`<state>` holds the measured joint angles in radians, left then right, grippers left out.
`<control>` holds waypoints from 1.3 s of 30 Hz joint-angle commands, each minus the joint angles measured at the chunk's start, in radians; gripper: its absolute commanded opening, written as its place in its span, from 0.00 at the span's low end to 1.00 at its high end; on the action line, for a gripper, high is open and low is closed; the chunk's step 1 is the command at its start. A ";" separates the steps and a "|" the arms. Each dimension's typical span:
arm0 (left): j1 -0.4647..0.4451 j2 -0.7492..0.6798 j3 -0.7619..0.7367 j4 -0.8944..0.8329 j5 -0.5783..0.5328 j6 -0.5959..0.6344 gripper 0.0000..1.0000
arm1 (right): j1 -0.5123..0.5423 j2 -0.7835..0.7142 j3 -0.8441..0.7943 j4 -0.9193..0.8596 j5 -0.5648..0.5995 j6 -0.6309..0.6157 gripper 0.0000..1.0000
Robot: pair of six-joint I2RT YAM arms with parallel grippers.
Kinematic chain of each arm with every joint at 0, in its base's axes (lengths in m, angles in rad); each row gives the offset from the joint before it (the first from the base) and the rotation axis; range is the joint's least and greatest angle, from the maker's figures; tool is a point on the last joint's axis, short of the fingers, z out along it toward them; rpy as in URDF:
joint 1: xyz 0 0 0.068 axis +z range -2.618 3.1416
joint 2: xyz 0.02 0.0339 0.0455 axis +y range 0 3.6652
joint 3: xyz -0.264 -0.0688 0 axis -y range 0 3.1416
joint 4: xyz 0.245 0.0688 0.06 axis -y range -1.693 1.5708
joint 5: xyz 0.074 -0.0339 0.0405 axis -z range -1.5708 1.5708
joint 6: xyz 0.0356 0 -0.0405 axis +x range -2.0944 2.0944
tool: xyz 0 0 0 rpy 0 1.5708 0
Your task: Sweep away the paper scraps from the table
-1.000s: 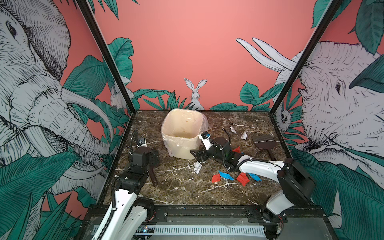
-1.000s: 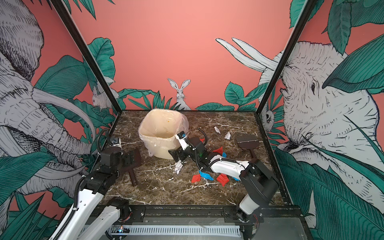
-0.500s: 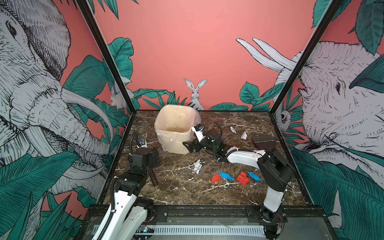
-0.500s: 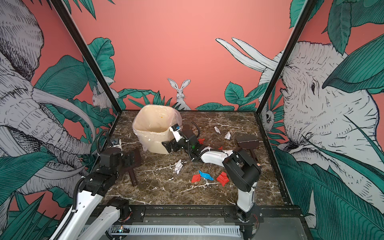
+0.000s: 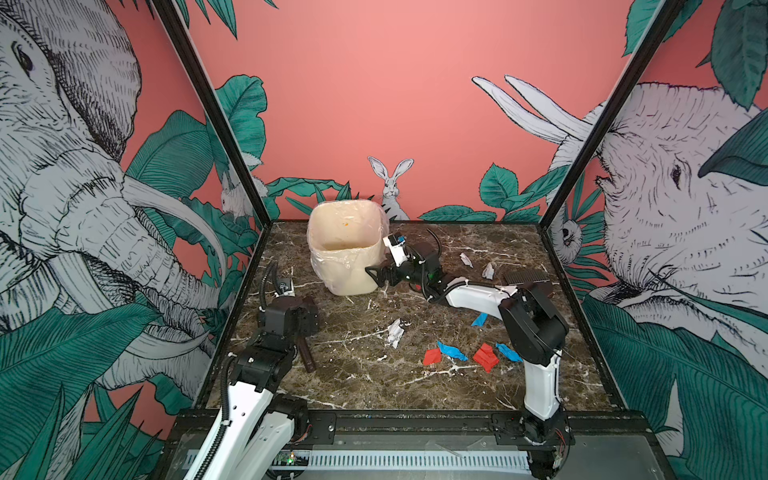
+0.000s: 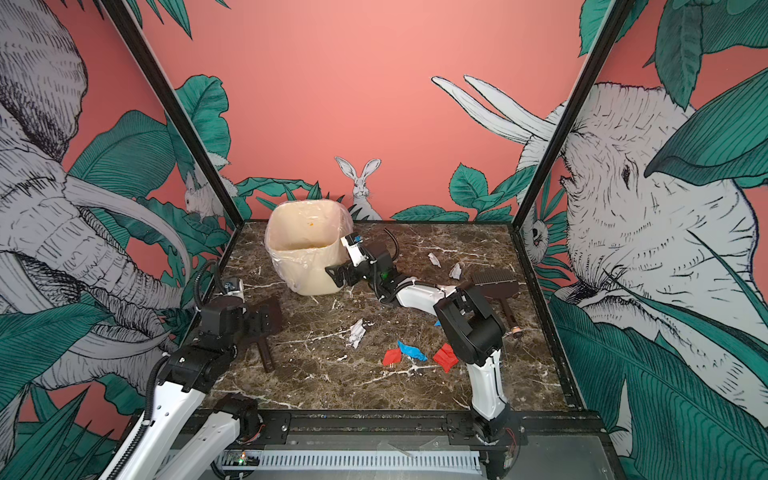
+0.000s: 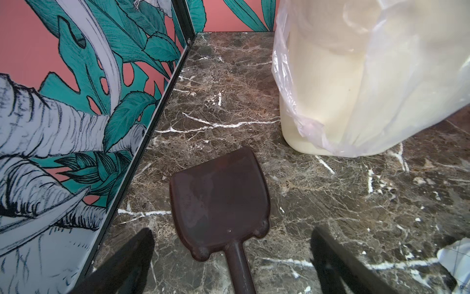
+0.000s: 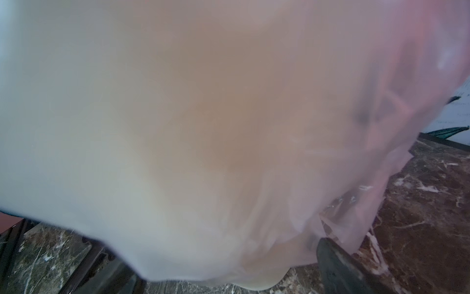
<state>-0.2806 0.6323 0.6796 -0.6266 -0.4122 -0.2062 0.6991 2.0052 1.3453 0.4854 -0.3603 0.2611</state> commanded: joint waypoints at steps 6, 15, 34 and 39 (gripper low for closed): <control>-0.008 0.003 0.004 -0.023 -0.014 0.003 0.98 | -0.018 0.087 0.110 0.013 -0.012 0.052 1.00; -0.013 0.007 0.006 -0.025 -0.020 0.002 1.00 | -0.018 0.151 0.229 -0.055 0.007 0.059 1.00; -0.160 0.044 0.008 -0.018 -0.008 0.007 1.00 | -0.075 -0.312 -0.128 -0.524 0.160 0.000 1.00; -0.281 0.074 -0.005 -0.001 -0.046 -0.011 1.00 | -0.171 -0.503 -0.170 -0.845 0.247 0.043 1.00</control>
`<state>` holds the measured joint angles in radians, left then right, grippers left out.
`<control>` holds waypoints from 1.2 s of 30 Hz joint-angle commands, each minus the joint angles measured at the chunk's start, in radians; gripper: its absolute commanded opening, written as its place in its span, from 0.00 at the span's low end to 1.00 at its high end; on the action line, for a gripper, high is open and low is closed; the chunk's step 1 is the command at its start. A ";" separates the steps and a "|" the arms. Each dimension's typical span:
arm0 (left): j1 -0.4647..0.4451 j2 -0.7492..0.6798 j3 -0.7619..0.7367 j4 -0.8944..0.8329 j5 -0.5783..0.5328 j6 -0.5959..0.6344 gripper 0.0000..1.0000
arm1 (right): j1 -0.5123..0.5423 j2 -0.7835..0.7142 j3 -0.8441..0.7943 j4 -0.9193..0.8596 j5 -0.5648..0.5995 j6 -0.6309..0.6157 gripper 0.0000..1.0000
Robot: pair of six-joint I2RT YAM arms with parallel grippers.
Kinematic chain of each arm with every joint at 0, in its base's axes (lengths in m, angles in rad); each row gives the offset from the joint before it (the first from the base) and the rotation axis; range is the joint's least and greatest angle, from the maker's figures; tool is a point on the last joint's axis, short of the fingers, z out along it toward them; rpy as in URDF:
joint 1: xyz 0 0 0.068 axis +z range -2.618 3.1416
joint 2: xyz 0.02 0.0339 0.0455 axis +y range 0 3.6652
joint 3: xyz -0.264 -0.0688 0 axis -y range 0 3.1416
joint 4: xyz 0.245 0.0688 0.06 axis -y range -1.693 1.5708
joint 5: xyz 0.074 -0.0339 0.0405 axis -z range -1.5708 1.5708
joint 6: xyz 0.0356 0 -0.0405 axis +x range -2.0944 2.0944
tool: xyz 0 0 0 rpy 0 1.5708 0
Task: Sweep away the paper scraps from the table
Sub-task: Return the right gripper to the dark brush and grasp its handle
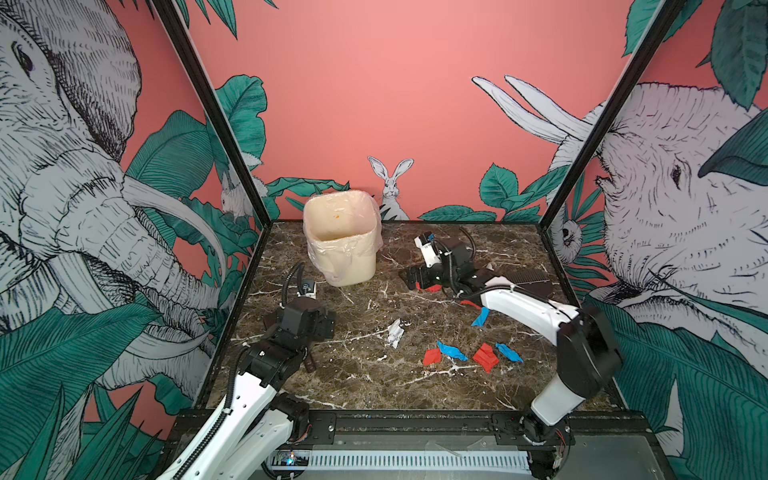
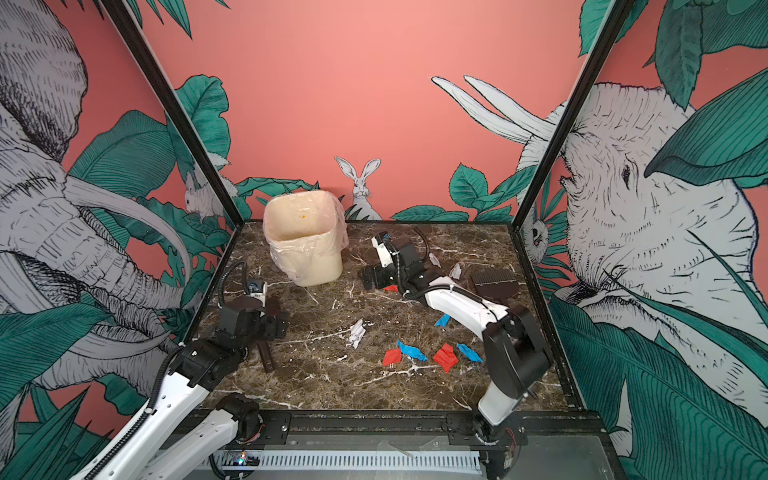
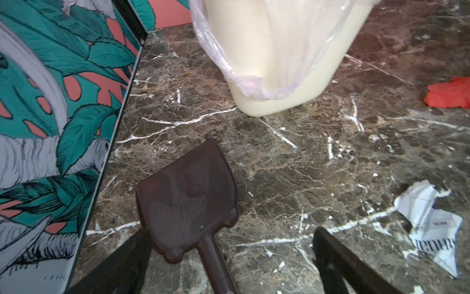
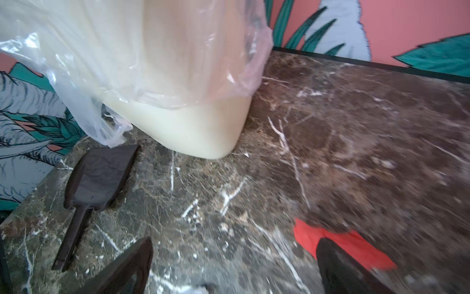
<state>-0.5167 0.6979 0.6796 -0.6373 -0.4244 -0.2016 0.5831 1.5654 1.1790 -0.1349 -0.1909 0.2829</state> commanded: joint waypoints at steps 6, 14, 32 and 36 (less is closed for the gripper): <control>-0.140 0.054 -0.029 0.064 -0.043 -0.046 1.00 | -0.292 -0.226 -0.030 -0.547 0.177 0.092 1.00; -0.178 0.095 -0.045 0.119 -0.021 -0.058 1.00 | -0.652 -0.252 -0.045 -0.707 0.306 0.069 1.00; -0.237 0.126 -0.055 0.143 -0.012 -0.083 1.00 | -0.911 0.021 -0.110 -0.509 0.171 0.026 1.00; -0.244 0.129 -0.052 0.145 -0.017 -0.079 1.00 | -0.919 0.055 -0.116 -0.502 0.207 0.003 1.00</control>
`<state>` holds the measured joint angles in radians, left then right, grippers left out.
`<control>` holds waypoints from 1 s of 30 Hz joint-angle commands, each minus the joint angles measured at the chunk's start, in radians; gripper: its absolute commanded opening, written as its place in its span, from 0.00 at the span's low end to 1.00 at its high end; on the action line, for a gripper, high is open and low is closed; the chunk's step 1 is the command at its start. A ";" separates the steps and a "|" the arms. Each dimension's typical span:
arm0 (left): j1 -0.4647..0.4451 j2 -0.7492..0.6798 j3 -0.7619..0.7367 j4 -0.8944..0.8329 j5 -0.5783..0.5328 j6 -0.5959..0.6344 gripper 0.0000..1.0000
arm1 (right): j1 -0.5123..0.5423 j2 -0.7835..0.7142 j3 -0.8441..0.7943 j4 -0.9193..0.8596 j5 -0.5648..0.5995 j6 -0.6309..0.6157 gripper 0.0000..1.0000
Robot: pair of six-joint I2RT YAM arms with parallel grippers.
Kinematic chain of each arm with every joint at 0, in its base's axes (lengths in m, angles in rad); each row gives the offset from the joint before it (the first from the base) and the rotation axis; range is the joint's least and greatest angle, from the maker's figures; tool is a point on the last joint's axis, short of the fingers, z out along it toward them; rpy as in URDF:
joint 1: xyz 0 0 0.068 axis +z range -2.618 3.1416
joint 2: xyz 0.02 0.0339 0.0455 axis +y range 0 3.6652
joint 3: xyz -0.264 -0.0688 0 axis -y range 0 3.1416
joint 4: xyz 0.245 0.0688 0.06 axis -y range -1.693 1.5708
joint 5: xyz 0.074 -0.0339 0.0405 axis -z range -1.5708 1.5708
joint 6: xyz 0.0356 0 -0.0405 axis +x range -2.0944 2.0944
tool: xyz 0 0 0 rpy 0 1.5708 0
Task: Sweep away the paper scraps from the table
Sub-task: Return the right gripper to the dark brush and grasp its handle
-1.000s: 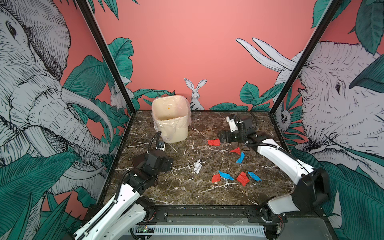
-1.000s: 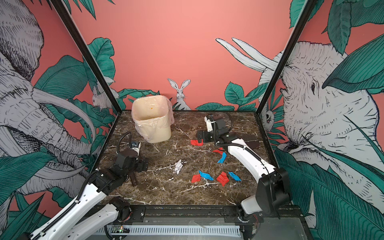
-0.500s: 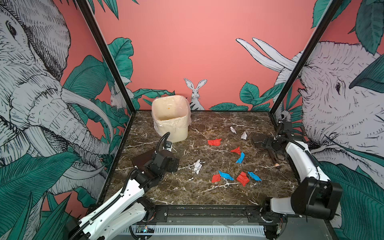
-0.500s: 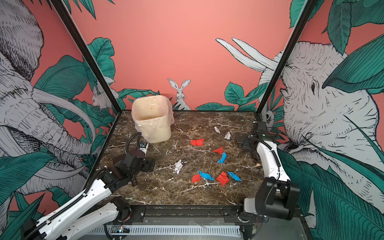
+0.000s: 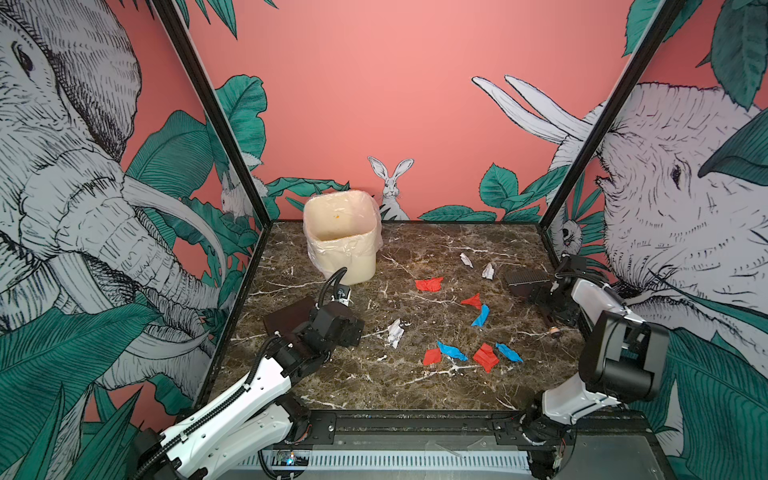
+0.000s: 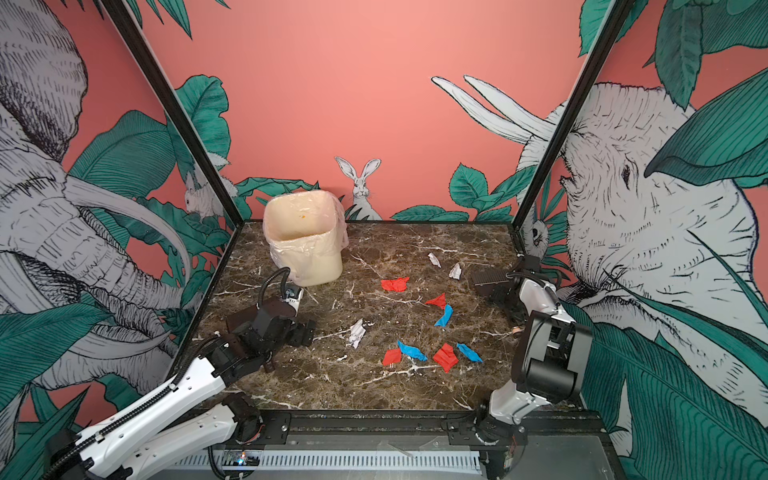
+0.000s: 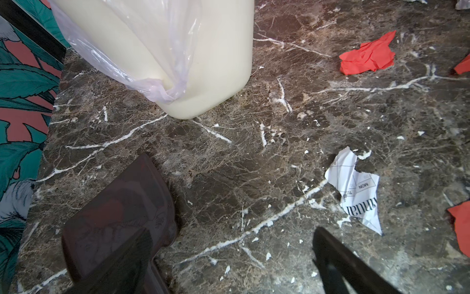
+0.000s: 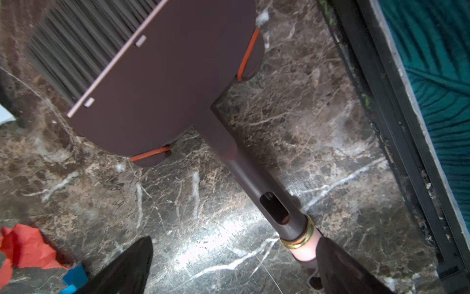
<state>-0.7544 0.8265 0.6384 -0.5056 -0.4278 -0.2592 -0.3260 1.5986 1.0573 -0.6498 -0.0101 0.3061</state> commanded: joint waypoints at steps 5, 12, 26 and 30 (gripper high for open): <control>-0.012 0.009 -0.009 0.013 -0.015 -0.015 1.00 | -0.025 0.063 -0.003 0.032 0.028 -0.042 0.99; -0.014 0.011 -0.005 0.015 -0.022 -0.012 1.00 | -0.030 0.118 0.002 0.033 -0.032 -0.054 1.00; -0.034 0.005 -0.040 0.026 -0.041 -0.043 1.00 | 0.101 0.052 -0.067 -0.007 -0.120 -0.046 1.00; -0.050 0.003 -0.057 0.034 -0.049 -0.064 1.00 | 0.148 0.043 -0.034 -0.038 -0.102 -0.059 0.99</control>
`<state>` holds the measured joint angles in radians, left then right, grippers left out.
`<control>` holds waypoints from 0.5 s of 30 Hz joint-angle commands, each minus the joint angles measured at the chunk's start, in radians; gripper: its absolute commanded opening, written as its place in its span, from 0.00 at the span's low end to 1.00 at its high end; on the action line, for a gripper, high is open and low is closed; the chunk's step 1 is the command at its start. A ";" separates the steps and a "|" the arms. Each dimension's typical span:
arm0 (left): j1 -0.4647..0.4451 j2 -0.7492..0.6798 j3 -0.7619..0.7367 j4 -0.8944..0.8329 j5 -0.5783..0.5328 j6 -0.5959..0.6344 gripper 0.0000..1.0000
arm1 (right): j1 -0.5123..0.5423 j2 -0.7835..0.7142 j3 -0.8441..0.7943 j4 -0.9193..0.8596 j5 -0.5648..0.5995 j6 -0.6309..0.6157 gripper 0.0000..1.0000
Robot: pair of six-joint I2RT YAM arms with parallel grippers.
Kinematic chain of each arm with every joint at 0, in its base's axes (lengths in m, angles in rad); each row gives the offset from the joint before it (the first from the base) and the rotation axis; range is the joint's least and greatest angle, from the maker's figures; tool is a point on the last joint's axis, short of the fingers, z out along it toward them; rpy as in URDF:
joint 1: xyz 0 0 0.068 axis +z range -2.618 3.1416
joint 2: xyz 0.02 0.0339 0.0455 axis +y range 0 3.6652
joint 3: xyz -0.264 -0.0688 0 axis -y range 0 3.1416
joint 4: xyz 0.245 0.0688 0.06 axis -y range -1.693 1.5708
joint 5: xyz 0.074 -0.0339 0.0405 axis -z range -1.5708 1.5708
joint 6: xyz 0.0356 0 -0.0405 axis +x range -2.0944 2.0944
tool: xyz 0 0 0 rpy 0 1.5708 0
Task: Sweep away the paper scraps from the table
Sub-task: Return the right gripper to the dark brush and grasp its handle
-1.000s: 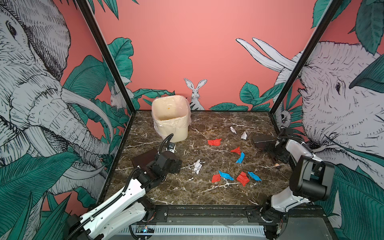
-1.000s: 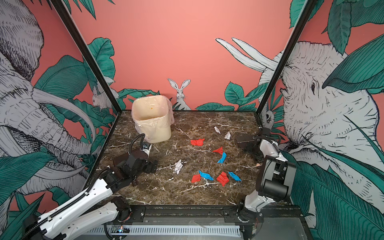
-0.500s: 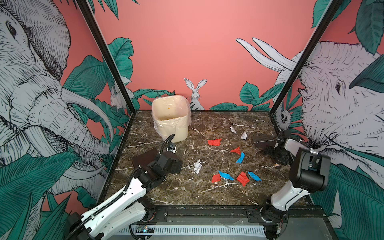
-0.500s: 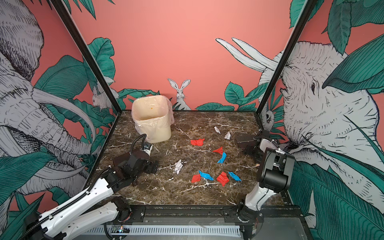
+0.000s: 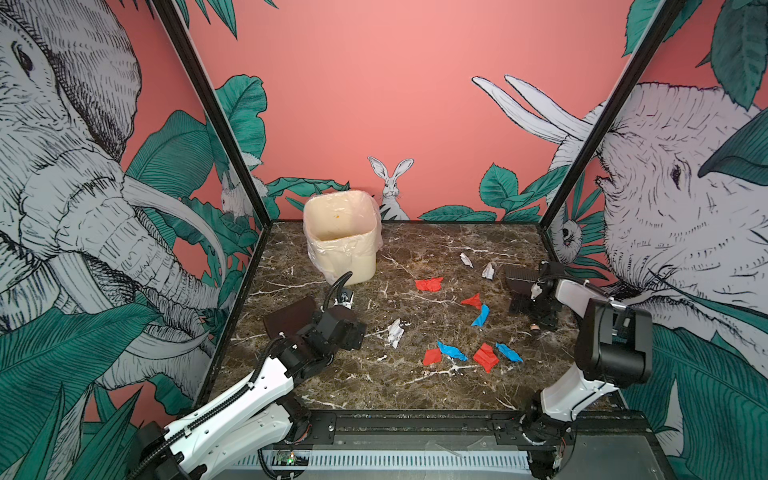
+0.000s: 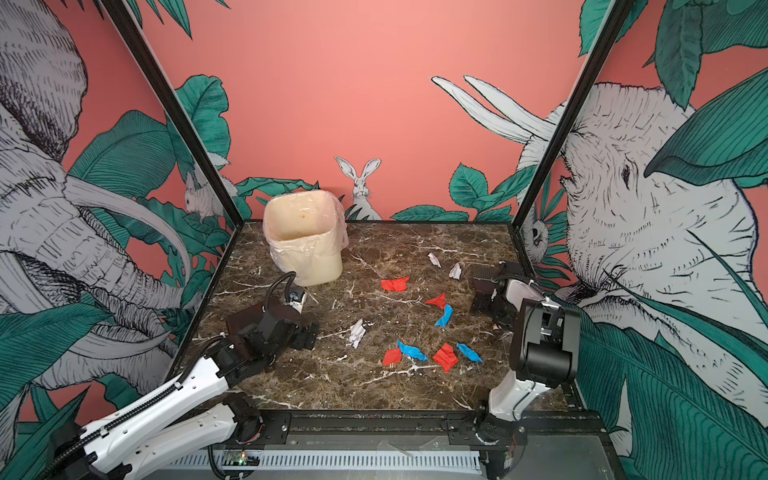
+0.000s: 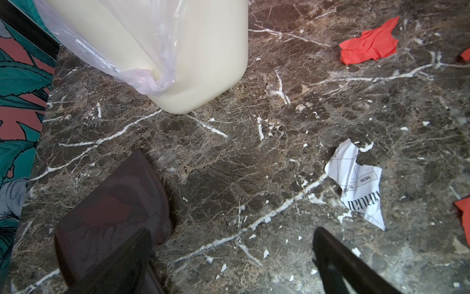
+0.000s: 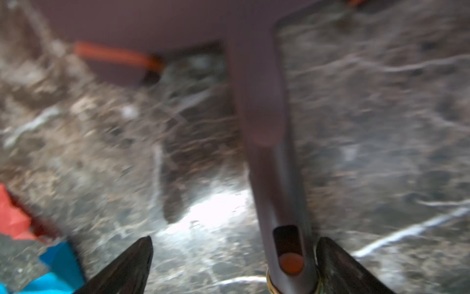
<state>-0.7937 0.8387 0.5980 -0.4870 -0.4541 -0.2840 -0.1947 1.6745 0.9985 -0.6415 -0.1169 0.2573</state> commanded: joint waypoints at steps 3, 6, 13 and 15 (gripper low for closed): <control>-0.018 -0.002 -0.017 0.024 -0.021 -0.040 1.00 | 0.019 -0.034 0.067 -0.086 0.069 -0.045 0.97; -0.021 0.008 -0.017 0.038 -0.012 -0.032 1.00 | 0.017 -0.027 0.088 -0.087 0.145 -0.075 0.98; -0.024 0.013 -0.013 0.045 -0.004 -0.017 1.00 | 0.008 0.052 0.147 -0.092 0.118 -0.147 1.00; -0.023 0.010 -0.014 0.045 -0.004 -0.013 1.00 | 0.002 0.069 0.153 -0.092 0.101 -0.163 0.97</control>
<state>-0.8120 0.8555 0.5919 -0.4561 -0.4561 -0.2947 -0.1852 1.7123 1.1385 -0.7013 -0.0082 0.1406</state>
